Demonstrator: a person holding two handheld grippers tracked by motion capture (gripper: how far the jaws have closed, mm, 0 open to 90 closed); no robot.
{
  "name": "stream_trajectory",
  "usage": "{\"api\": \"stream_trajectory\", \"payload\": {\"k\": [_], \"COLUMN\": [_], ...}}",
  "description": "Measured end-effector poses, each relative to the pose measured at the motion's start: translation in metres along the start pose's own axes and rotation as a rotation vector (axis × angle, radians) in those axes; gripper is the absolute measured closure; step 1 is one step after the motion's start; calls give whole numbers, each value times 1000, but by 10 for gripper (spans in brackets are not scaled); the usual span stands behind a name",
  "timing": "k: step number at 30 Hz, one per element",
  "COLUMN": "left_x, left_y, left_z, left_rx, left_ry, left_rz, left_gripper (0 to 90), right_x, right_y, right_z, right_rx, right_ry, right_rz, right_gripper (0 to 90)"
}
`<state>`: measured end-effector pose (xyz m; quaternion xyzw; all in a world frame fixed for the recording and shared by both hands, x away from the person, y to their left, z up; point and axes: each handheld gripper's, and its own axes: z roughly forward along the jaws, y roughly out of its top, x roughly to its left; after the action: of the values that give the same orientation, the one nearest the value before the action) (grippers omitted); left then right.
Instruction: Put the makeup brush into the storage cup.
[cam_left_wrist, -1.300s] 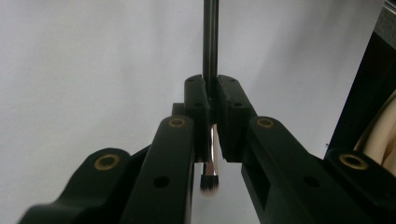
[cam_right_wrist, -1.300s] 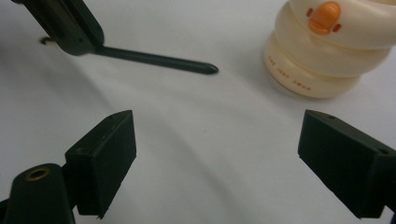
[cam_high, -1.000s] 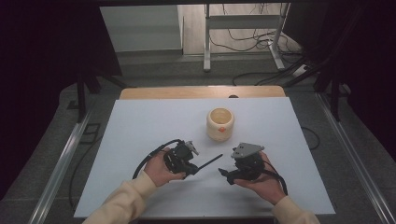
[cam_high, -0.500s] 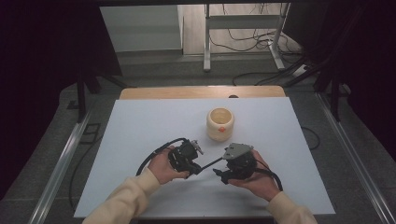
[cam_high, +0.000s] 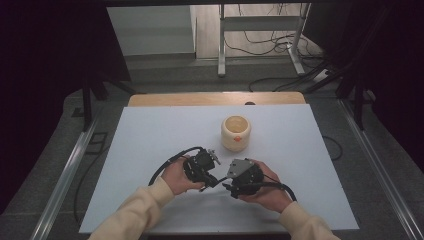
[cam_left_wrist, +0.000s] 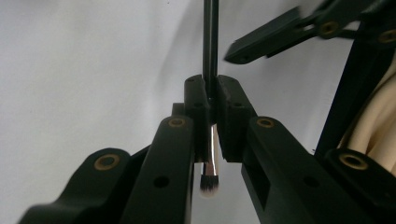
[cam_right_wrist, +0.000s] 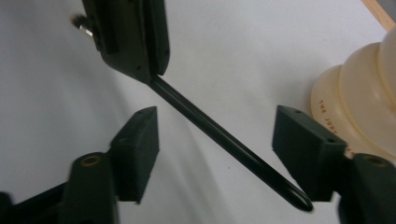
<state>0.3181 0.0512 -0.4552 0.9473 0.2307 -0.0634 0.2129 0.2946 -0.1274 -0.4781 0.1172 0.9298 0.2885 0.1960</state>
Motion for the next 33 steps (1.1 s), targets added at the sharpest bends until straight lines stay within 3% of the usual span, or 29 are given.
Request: {"api": "stream_trajectory", "payload": {"k": [5, 10, 16, 19, 23, 24, 27, 33], "left_x": [-1, 0, 5, 8, 9, 10, 13, 15], "left_y": [3, 4, 1, -1, -6, -9, -20, -44], "left_z": [0, -3, -14, -20, -30, -35, -48, -61], "left_rx": [3, -15, -128, -169, -259, -299, -384, -432], "left_ry": [-12, -25, 8, 40, 109, 114, 121, 177], "left_rz": [15, 17, -6, -5, -47, -75, -133, -176], "left_gripper": [839, 836, 783, 706, 515, 461, 380, 271], "right_x": [3, 3, 2, 1, -3, -5, -8, -16], "right_y": [-1, -2, -2, -1, -4, -4, -6, -10], "right_z": [3, 2, 2, 0, -1, -1, -3, -6], "right_rx": [15, 36, 37, 36, 29, 29, 12, -18], "right_ry": [-8, 27, 100, 110, 119, 115, 117, 135], "right_rz": [-58, -99, -116, -124, -85, -90, -44, 25], "right_gripper": [560, 671, 817, 828, 829, 828, 829, 828]}}
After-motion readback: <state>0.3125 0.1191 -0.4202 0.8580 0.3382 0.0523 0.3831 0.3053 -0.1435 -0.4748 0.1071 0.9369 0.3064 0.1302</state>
